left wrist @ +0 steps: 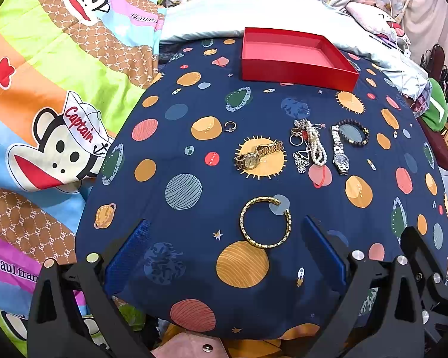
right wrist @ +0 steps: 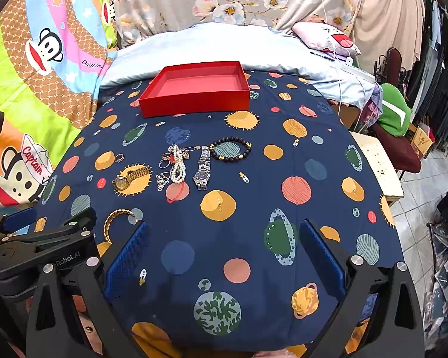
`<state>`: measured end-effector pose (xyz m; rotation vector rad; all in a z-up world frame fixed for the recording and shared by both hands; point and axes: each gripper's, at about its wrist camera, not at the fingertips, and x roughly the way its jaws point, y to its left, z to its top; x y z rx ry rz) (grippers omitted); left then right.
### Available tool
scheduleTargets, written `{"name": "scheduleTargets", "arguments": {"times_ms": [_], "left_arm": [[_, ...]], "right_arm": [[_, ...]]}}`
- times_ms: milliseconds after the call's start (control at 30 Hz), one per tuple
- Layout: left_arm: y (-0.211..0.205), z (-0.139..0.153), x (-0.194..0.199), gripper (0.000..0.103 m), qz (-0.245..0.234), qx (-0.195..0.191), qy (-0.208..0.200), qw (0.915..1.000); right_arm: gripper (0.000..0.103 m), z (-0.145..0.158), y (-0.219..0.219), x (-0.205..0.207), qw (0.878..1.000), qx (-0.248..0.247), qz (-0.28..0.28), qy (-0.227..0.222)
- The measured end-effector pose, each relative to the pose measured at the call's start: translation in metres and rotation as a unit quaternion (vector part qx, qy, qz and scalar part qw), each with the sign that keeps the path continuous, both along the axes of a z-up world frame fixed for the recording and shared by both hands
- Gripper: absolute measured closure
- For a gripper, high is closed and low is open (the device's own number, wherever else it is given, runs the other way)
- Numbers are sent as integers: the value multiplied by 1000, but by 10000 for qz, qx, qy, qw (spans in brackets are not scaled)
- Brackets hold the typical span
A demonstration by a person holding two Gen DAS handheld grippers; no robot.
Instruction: Organize jewelry
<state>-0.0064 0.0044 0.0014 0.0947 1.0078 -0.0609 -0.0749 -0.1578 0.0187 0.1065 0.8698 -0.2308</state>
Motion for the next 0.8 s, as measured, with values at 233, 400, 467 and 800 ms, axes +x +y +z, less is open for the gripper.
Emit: {"name": "scheduleTargets", "arguments": {"times_ms": [233, 400, 467, 800], "left_arm": [[0, 0, 0, 5, -1, 0, 2, 10000], [2, -2, -1, 5, 6, 1, 18, 10000], [3, -3, -2, 5, 9, 0, 21, 10000], [4, -7, -2, 5, 13, 17, 52, 10000]], "right_arm": [[5, 0, 0, 0, 10000, -1, -5, 3], [5, -1, 0, 1, 10000, 3, -2, 15], [5, 1, 0, -2, 10000, 9, -4, 17], [5, 1, 0, -3, 10000, 19, -11, 24]]}}
